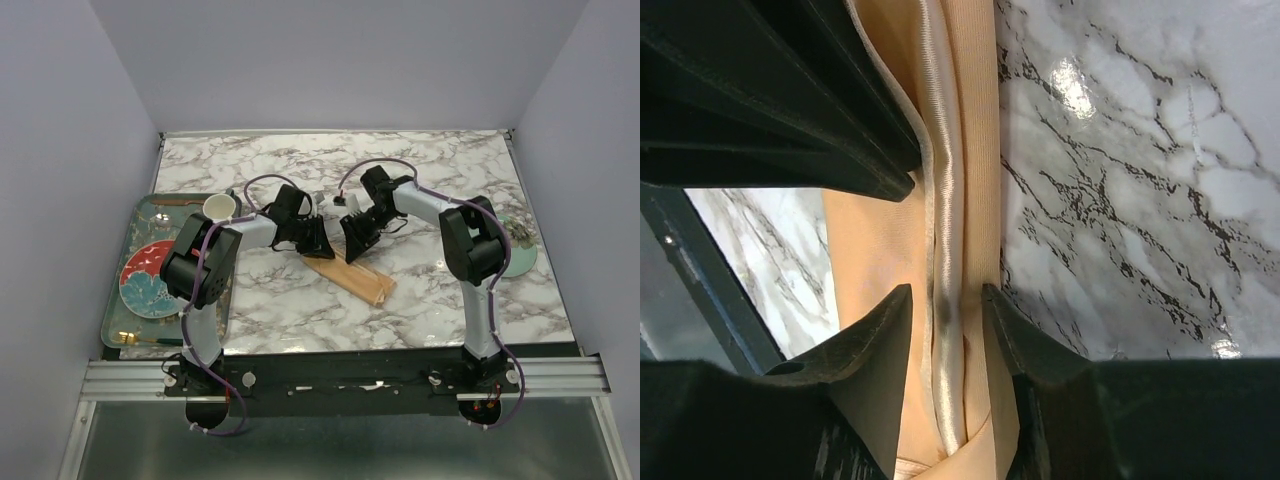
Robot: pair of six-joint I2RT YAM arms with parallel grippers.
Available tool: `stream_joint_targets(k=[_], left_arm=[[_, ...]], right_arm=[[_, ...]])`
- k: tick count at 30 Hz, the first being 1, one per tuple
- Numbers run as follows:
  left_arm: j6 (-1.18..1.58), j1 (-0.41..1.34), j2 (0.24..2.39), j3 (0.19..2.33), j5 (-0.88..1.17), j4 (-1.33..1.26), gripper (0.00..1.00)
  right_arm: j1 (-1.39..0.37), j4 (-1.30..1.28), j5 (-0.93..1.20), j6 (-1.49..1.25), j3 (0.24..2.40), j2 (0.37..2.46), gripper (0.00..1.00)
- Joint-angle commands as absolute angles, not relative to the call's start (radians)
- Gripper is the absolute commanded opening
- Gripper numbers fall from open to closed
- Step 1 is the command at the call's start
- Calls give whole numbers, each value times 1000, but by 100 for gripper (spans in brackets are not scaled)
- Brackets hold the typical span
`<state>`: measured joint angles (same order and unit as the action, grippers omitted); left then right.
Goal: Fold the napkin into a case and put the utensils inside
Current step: Pick up the smaller rectangle-folded napkin from the center of the board.
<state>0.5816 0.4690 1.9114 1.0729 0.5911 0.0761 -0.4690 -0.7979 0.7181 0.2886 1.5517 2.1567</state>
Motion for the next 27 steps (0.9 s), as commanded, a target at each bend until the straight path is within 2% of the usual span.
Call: stream_joint_targets(k=[1, 3, 7, 10, 14, 17, 18, 21, 27], left_arm=[[594, 472, 1921, 1085, 586, 58, 24], [597, 471, 1899, 1078, 597, 45, 26], [588, 454, 1824, 1048, 614, 21, 33], [586, 431, 1752, 1014, 617, 21, 38], [577, 400, 1666, 960, 699, 15, 38], [600, 400, 1649, 910, 785, -5, 29], [618, 402, 1649, 867, 829, -73, 22], [676, 414, 1683, 824, 867, -153, 13], [770, 459, 1793, 805, 873, -282, 6]], right_arm=[[-506, -753, 562, 295, 1491, 2152, 40], [-509, -749, 552, 285, 1480, 2152, 37], [-511, -749, 540, 264, 1471, 2164, 21], [-511, -752, 538, 252, 1473, 2168, 12], [-511, -752, 540, 244, 1480, 2171, 8], [-511, -750, 545, 238, 1485, 2172, 3], [-509, -750, 546, 235, 1489, 2174, 3], [-509, -750, 546, 230, 1497, 2178, 1], [-511, -746, 546, 232, 1505, 2175, 1]])
